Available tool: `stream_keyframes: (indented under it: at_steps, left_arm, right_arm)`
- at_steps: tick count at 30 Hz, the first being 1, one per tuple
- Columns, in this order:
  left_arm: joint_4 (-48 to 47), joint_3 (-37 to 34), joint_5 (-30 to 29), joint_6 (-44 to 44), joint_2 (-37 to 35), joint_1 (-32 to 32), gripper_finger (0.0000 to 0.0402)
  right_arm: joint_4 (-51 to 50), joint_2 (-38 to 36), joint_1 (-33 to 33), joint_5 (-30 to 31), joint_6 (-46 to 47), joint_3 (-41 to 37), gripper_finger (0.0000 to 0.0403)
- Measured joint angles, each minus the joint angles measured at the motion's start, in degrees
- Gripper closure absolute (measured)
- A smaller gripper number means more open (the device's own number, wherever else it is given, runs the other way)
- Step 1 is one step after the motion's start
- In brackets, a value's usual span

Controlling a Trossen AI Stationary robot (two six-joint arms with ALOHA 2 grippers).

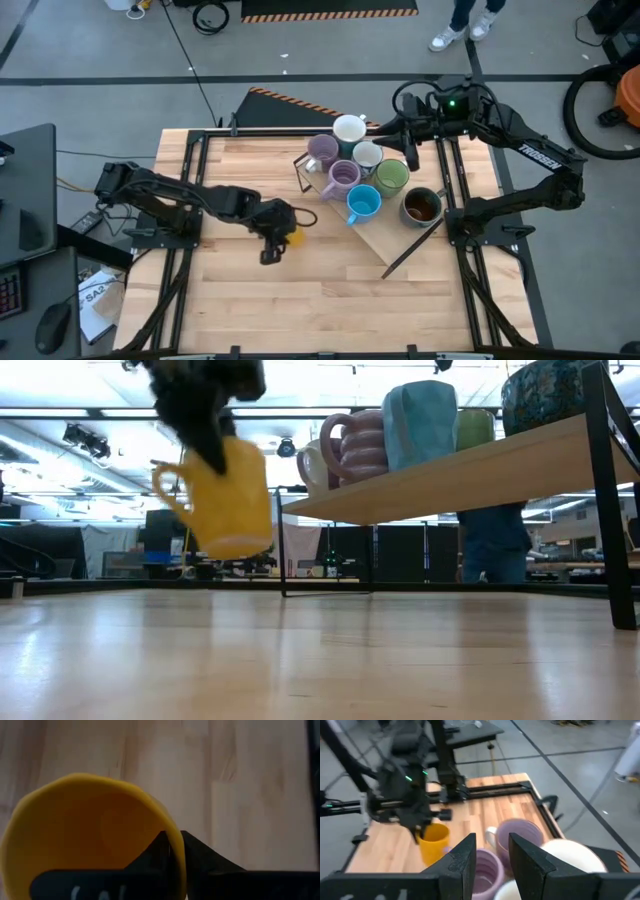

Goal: Place coffee mugs
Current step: Put the yellow mug on the shelf

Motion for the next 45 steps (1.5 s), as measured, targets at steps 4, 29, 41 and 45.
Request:
stream_keyframes:
  at_steps: [4, 29, 41, 45]
  left_arm:
    - [-0.9, 4.3, 0.0, -3.2, 1.2, -0.2, 0.0365]
    - [-13.7, 46.2, 5.1, -22.6, 19.1, -5.8, 0.0365]
    - [-8.2, 50.0, -3.6, -36.7, 20.7, -9.1, 0.0365]
    - [-4.3, 50.5, -4.5, -37.9, 23.3, -9.3, 0.0365]
  right_arm:
    - [-0.8, 0.0, 0.3, 3.0, 1.3, 0.0, 0.0285]
    - [-7.5, -5.2, 8.6, 7.5, 10.6, 0.0, 0.029]
    - [-7.2, -10.7, 11.6, 7.5, 8.4, 0.0, 0.029]
    - [-7.2, -13.0, 11.7, 7.4, 8.8, 0.0, 0.029]
